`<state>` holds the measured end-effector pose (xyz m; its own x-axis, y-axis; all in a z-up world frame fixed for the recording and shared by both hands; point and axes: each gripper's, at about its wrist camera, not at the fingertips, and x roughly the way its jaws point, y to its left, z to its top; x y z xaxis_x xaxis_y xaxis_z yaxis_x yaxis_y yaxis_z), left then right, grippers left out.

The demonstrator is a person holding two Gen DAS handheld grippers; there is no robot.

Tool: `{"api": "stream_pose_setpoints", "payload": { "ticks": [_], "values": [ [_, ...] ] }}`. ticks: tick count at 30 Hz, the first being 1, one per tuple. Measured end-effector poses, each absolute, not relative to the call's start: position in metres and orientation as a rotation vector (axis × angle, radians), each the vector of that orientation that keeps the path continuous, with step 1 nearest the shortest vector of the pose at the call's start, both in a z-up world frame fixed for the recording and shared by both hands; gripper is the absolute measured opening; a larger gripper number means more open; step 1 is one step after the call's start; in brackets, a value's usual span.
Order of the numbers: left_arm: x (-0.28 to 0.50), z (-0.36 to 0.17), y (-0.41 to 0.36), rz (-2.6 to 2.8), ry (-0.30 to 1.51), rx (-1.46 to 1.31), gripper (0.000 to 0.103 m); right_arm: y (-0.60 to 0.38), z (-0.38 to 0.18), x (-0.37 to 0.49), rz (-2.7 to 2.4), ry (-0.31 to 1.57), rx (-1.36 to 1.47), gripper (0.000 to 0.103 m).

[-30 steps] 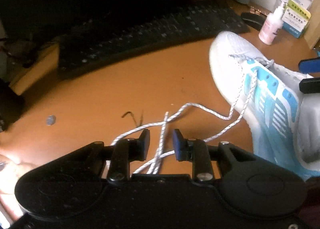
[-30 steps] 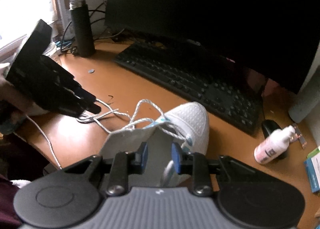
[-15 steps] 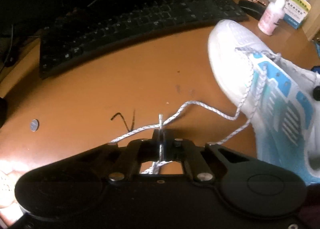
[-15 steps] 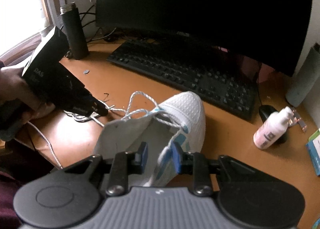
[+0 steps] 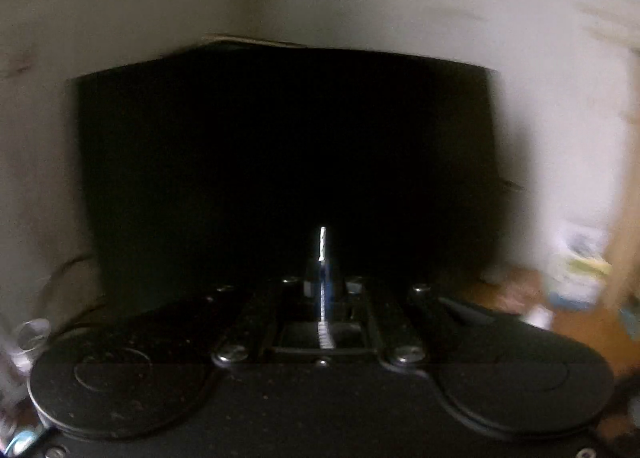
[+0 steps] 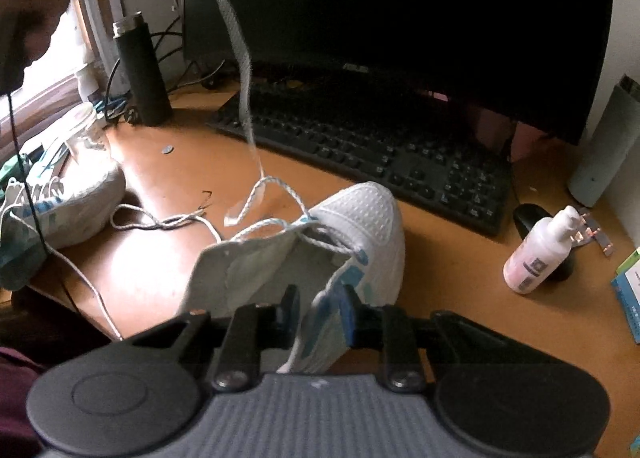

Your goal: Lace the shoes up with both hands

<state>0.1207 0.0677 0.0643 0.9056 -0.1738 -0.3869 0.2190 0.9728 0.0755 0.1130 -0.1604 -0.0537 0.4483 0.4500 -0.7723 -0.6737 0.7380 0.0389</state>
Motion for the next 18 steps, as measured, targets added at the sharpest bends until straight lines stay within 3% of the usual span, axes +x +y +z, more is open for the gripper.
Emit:
{"api": "stream_pose_setpoints", "payload": {
  "ticks": [4, 8, 18],
  "values": [
    [0.103, 0.008, 0.009, -0.398, 0.551, 0.17, 0.0, -0.159, -0.059, 0.111, 0.701, 0.875, -0.319, 0.023],
    [0.094, -0.037, -0.027, -0.476, 0.681, 0.245, 0.0, -0.166, -0.061, 0.109, 0.702, 0.883, -0.284, 0.017],
    [0.105, -0.073, -0.043, -0.468, 0.829, 0.261, 0.0, -0.178, -0.063, 0.111, 0.707, 0.892, -0.207, 0.015]
  ]
}}
